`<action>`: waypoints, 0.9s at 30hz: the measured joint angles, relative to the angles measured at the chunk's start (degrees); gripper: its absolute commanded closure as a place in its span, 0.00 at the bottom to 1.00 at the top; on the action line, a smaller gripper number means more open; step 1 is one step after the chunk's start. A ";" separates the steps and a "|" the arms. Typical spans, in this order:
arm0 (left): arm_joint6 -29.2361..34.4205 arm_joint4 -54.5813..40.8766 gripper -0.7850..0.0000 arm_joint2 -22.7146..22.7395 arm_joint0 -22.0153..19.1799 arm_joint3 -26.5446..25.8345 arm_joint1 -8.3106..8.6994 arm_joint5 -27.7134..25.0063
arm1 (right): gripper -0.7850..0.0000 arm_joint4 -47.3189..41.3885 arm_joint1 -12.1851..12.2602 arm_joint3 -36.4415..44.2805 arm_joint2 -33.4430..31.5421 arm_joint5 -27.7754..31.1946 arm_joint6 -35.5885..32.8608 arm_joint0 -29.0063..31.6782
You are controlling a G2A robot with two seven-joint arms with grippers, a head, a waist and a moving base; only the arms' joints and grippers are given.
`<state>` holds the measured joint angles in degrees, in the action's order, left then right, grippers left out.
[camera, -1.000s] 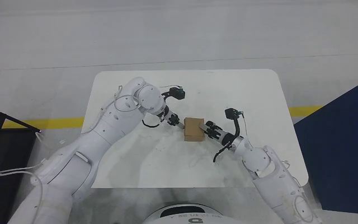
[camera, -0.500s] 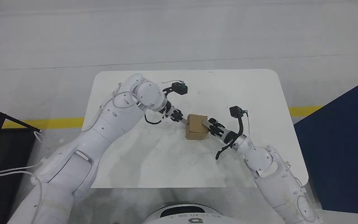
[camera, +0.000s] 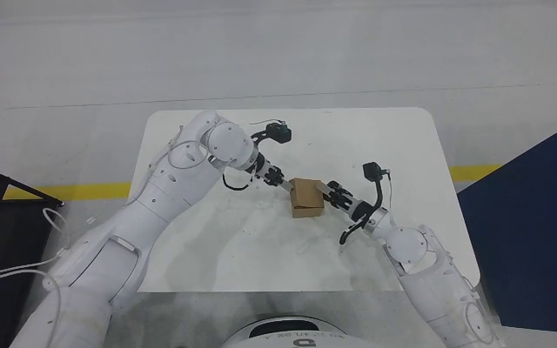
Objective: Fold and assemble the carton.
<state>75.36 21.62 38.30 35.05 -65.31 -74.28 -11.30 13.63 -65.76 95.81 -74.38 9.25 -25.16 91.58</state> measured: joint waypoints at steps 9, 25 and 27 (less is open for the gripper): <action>0.48 -0.33 0.00 -0.76 -0.79 1.68 -0.46 -1.01 | 0.57 -0.64 -0.09 -0.63 0.52 -0.78 -0.65 -0.91; -0.22 -1.85 0.00 -2.47 -3.03 5.88 -1.98 -3.19 | 0.56 -0.09 -0.17 0.07 1.41 -1.82 -0.65 -1.43; -0.27 -1.79 0.00 -2.62 -3.19 6.23 -2.09 -3.33 | 0.56 -0.40 -0.16 0.24 1.25 -1.78 -0.50 -1.29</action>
<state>75.09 19.83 35.68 31.85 -59.08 -76.36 -14.63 13.24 -65.92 96.05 -73.13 7.47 -25.66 90.29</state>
